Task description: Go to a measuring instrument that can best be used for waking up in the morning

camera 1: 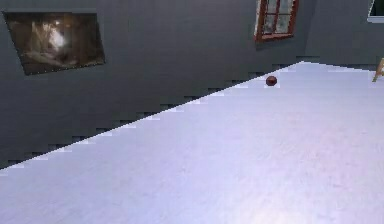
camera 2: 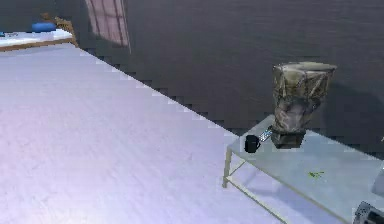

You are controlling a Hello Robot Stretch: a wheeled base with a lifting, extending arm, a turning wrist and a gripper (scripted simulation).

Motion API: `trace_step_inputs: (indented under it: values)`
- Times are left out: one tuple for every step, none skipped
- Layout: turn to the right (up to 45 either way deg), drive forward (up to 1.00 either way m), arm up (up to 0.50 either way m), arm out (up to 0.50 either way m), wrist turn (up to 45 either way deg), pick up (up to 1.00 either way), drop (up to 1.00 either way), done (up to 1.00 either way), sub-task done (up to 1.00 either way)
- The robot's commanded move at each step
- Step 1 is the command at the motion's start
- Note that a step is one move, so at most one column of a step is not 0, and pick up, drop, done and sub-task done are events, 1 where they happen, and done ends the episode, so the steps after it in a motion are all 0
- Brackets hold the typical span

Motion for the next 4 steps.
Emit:
trace_step_inputs:
  values:
    - [27.0, 0.0, 0.0, 0.0, 0.0, 0.0, 0.0, 0.0, 0.0]
    - [0.0, 0.05, 0.0, 0.0, 0.0, 0.0, 0.0, 0.0, 0.0]
    - [15.0, 0.0, 0.0, 0.0, 0.0, 0.0, 0.0, 0.0, 0.0]
    - [0.0, 0.5, 0.0, 0.0, 0.0, 0.0, 0.0, 0.0, 0.0]
